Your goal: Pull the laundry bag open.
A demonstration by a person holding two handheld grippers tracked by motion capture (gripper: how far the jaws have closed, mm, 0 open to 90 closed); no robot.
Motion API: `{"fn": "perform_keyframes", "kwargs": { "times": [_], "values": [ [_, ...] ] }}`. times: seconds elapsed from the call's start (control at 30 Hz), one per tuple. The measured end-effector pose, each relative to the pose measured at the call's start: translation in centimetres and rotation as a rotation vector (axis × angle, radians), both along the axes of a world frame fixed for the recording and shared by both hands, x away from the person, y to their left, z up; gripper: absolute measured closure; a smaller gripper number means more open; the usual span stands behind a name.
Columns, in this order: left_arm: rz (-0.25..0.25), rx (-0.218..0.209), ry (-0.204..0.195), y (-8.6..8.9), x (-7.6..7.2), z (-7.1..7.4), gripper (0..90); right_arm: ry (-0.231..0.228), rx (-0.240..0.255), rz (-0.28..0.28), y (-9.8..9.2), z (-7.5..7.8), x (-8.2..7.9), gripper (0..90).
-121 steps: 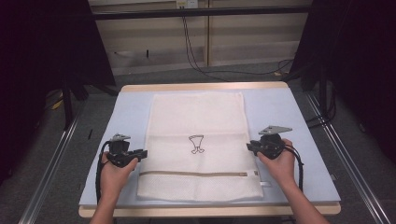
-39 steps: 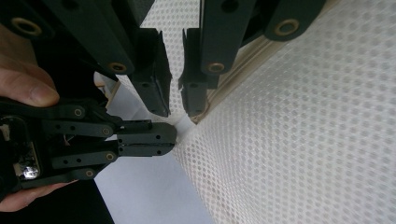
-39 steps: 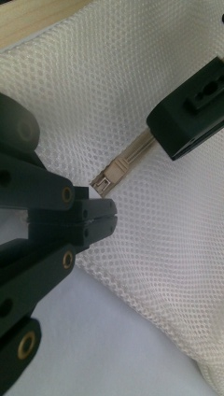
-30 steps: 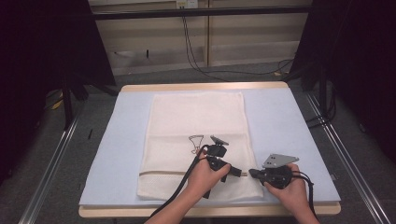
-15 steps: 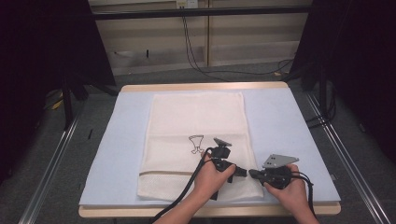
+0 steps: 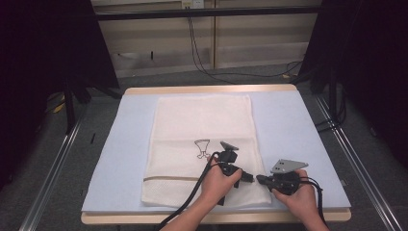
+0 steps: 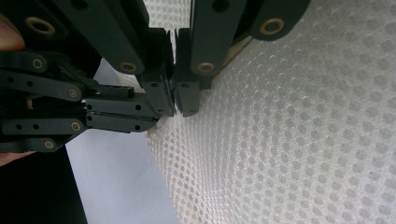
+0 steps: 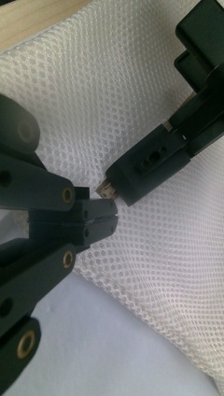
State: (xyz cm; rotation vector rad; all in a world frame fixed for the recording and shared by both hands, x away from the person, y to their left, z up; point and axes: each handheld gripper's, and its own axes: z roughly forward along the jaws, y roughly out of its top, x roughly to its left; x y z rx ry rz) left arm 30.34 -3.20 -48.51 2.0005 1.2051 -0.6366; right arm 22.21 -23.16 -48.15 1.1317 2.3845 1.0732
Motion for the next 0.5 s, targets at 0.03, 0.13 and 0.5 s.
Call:
{"fn": "perform_keyframes", "kwargs": {
  "times": [0.03, 0.13, 0.5],
  "values": [
    [0.0, 0.001, 0.0, 0.01, 0.0, 0.02, 87.2, 0.002, 0.004, 0.0, -0.02, -0.01, 0.0, 90.0],
    [0.006, 0.0, 0.003, 0.0, -0.02, 0.0, 87.2, 0.003, 0.009, 0.0, -0.11, -0.06, 0.03, 90.0],
    [-0.014, -0.011, 0.018, 0.99, 0.29, -0.01, 87.3, -0.003, 0.002, 0.019, -0.14, -0.06, 0.03, 90.0]
  ]
}}
